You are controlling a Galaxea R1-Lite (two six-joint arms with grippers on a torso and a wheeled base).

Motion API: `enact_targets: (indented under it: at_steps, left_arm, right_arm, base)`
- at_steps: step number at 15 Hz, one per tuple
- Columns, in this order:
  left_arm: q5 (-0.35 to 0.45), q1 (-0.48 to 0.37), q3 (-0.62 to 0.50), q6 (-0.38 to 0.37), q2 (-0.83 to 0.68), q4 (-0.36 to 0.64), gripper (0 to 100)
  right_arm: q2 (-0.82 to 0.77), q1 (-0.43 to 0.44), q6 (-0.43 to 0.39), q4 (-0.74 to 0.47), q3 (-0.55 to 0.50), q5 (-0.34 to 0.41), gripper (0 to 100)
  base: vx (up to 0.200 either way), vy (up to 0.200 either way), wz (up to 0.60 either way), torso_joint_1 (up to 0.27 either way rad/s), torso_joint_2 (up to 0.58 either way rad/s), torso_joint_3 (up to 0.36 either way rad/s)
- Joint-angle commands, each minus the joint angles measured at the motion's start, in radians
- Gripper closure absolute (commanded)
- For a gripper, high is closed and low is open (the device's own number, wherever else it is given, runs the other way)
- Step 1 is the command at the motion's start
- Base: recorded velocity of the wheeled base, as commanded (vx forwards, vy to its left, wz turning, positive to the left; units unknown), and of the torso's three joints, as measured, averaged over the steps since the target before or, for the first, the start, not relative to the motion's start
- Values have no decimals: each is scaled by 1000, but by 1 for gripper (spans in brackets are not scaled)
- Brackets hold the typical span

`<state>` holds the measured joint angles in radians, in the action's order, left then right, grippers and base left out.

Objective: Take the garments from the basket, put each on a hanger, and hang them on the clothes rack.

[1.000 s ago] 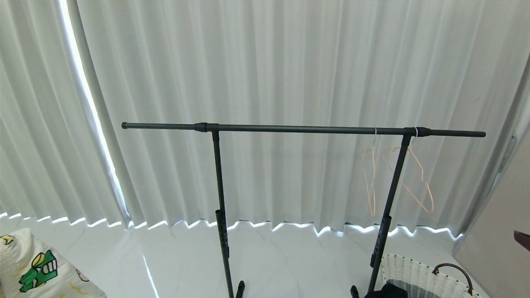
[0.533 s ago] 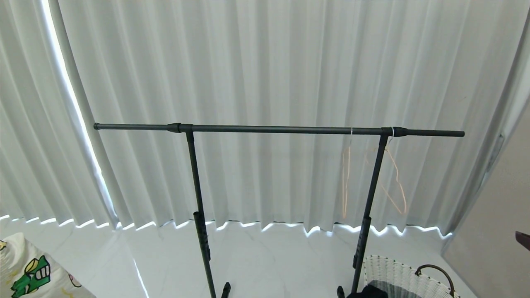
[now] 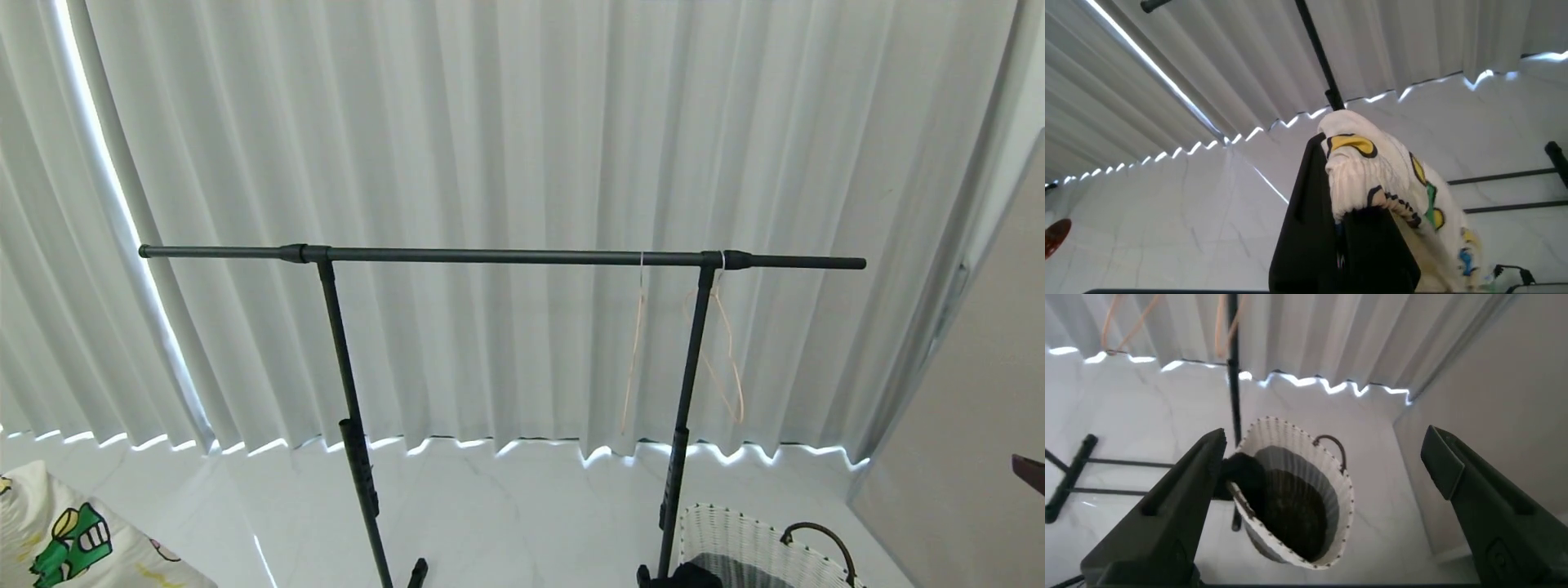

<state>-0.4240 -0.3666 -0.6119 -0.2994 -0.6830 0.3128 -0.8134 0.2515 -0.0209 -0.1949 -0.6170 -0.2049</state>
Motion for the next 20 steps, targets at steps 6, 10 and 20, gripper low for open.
enact_targets:
  at_steps: [6,10,20]
  left_arm:
    - [-1,2,-2,-1,-1,0,100]
    - [-1,2,-5,-1,-1,0,100]
    - [-1,2,-3,-1,-6,0,100]
  right_arm:
    - [-66,0,4,134,16,73,0]
    - [-98,0,4,167,14,75,0]
    - [-174,0,30,169,11,90,0]
  base:
    - [33,0,0,0,0,0]
    - [200,0,0,-9,2,4]
    - [200,0,0,5,4,2]
